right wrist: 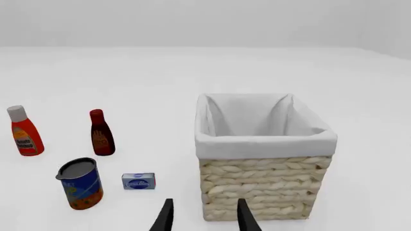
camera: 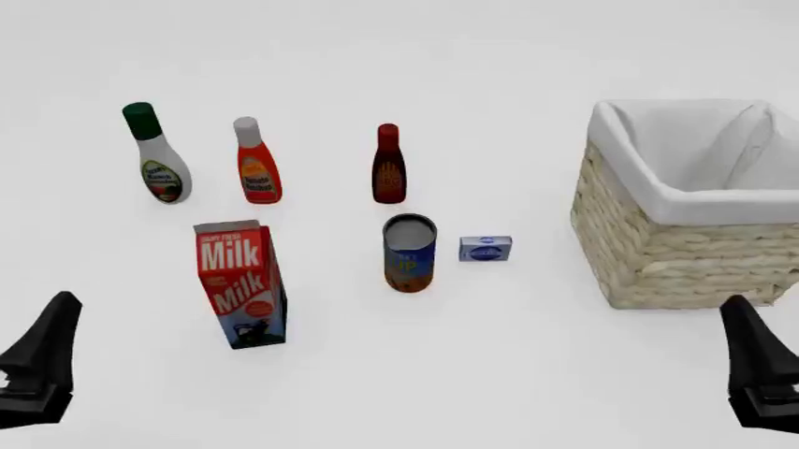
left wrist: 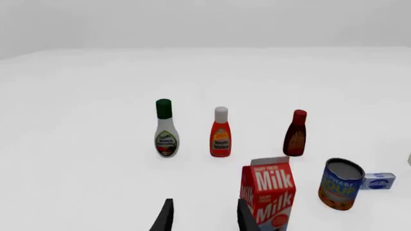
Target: Pick the ketchup and place it in the basket.
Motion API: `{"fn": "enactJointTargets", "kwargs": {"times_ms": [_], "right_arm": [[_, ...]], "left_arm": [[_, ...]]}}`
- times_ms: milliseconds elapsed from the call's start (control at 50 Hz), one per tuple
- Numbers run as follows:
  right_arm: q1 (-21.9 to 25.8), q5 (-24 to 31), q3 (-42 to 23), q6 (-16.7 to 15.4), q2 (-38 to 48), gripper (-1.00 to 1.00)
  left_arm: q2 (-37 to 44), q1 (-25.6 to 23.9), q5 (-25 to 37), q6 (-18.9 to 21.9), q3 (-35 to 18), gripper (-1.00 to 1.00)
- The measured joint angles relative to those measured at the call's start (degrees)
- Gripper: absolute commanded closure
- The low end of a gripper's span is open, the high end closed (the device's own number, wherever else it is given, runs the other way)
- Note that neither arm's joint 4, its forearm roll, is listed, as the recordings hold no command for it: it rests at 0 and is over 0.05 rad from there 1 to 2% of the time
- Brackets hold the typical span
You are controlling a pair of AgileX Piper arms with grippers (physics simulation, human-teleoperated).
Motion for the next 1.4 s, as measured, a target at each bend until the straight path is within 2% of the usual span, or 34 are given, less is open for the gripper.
{"fn": "enactJointTargets", "kwargs": {"times_ms": [80, 240, 460, 740, 1200, 1400], "right_arm": [[0.0, -0.2, 0.0, -0.2, 0.1, -1.00], [0.3, -0.5, 0.0, -0.6, 0.4, -1.00], [0.2, -0.8, 0.0, -1.9, 0.1, -1.00], [0.0, -0.9, 0.0, -2.9, 0.0, -1.00], [0.3, -0.5, 0.0, -3.2, 0.1, -1.00], [0.4, -0.6, 0.0, -3.2, 0.5, -1.00]], "left_arm": [[1.4, 0.5, -1.2, 0.5, -0.3, -1.00], [10.5, 2.3, -8.1, 2.5, -1.2, -1.00], [22.7, 4.7, -13.6, 4.9, -5.6, -1.00], [33.1, 4.8, -14.2, 6.3, -13.3, -1.00], [51.7, 0.4, -16.2, 7.6, -26.1, -1.00], [59.0, -0.2, -15.7, 6.7, -32.0, -1.00]]}}
